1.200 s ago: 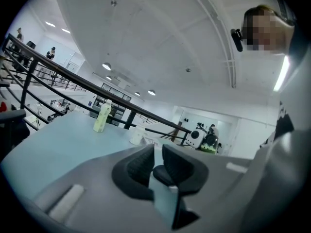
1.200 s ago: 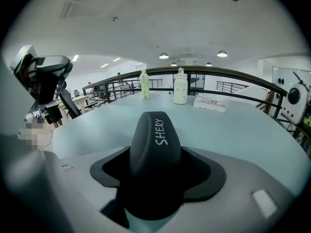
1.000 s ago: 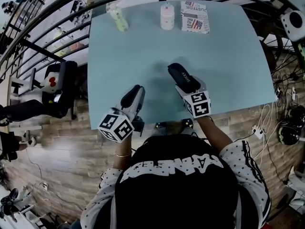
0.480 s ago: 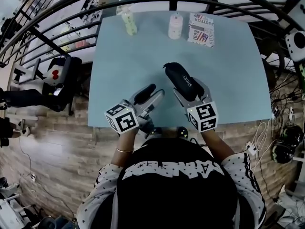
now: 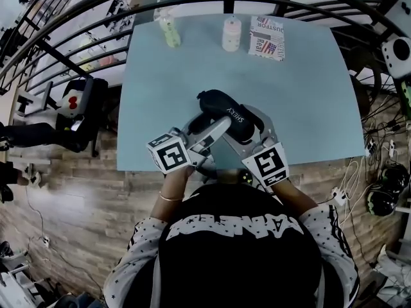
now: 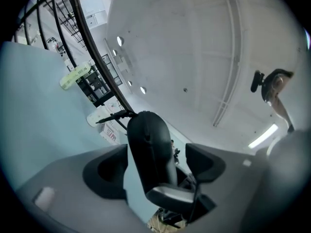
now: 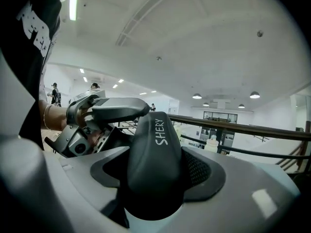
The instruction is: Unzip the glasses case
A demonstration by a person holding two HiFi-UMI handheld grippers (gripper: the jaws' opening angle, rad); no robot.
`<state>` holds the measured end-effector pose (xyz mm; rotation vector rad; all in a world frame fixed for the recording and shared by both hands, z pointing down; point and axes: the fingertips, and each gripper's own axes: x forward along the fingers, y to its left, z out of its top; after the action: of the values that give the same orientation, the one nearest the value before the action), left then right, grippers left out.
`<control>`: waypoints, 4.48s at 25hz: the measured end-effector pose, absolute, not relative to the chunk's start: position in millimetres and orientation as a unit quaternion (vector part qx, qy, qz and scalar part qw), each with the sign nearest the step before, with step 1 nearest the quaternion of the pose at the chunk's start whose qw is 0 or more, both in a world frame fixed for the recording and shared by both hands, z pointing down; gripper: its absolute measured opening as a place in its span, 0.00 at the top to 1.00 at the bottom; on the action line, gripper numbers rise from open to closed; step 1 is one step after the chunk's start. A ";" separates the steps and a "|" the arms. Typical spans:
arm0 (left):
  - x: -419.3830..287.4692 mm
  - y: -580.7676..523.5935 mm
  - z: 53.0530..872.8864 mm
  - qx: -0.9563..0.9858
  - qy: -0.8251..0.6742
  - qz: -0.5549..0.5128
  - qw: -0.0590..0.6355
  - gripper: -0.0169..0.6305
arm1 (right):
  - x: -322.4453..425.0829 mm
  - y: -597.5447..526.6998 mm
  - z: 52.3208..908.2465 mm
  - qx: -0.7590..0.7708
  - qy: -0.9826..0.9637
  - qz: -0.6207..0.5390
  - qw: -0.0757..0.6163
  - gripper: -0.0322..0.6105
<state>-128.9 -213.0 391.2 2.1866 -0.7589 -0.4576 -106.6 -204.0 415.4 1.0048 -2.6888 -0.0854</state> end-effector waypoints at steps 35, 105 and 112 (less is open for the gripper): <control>-167.4 -185.0 352.1 0.921 -0.184 -0.128 0.320 0.97 | -82.8 -145.1 394.9 0.125 -0.991 -0.019 0.045 0.64; -133.2 -147.3 353.6 0.905 -0.042 -0.117 0.407 0.97 | -75.7 -107.6 389.4 -0.046 -0.997 -0.014 0.057 0.93; -133.2 -148.2 345.5 0.898 -0.023 -0.147 0.413 0.97 | -77.9 -97.6 386.7 -0.075 -0.996 -0.019 0.052 0.93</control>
<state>-133.2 -148.2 345.5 2.2581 -0.0577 -0.3708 -77.9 -97.6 386.7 -0.2268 -3.0286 -0.0577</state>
